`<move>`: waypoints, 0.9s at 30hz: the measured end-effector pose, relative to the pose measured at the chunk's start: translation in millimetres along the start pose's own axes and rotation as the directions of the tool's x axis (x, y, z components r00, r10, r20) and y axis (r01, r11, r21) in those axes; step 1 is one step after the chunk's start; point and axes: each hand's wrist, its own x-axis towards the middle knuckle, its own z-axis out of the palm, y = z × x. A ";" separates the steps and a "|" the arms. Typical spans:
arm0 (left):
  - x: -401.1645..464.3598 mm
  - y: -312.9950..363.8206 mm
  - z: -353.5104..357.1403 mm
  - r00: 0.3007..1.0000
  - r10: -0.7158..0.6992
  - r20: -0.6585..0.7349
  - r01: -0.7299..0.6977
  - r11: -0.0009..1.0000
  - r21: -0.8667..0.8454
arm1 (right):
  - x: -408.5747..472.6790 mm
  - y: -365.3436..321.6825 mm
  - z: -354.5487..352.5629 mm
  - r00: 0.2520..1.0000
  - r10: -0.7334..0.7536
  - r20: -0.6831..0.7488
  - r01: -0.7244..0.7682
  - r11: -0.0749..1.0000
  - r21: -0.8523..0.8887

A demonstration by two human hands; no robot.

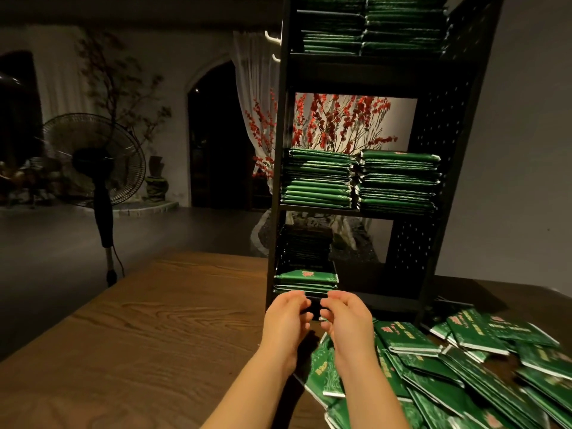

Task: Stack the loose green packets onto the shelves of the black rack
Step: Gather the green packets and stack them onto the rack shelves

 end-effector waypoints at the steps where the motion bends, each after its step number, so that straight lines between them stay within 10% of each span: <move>1: -4.8 -1.2 2.4 0.999 0.042 0.023 -0.045 0.993 0.112 | -2.8 -3.1 -1.5 0.999 -0.037 0.008 0.037 0.997 -0.070; 9: -50.5 -18.5 38.5 0.883 0.271 0.384 -0.464 0.637 0.616 | -11.4 -48.7 -64.2 0.940 -0.328 0.099 0.315 0.714 -0.626; 15: -107.8 -55.1 72.2 0.758 0.100 0.644 -0.650 0.185 0.737 | -31.6 -71.3 -142.8 0.922 -0.370 0.110 0.295 0.492 -0.819; 21: -146.7 -80.4 79.9 0.729 -0.189 0.658 -0.678 -0.069 0.732 | -50.5 -54.5 -210.0 0.923 -0.357 0.143 0.256 0.295 -0.920; 27: -136.8 -87.0 87.9 0.795 -0.128 0.593 -0.602 -0.289 0.745 | -50.1 -41.5 -230.3 0.958 -0.236 0.161 0.193 0.118 -0.974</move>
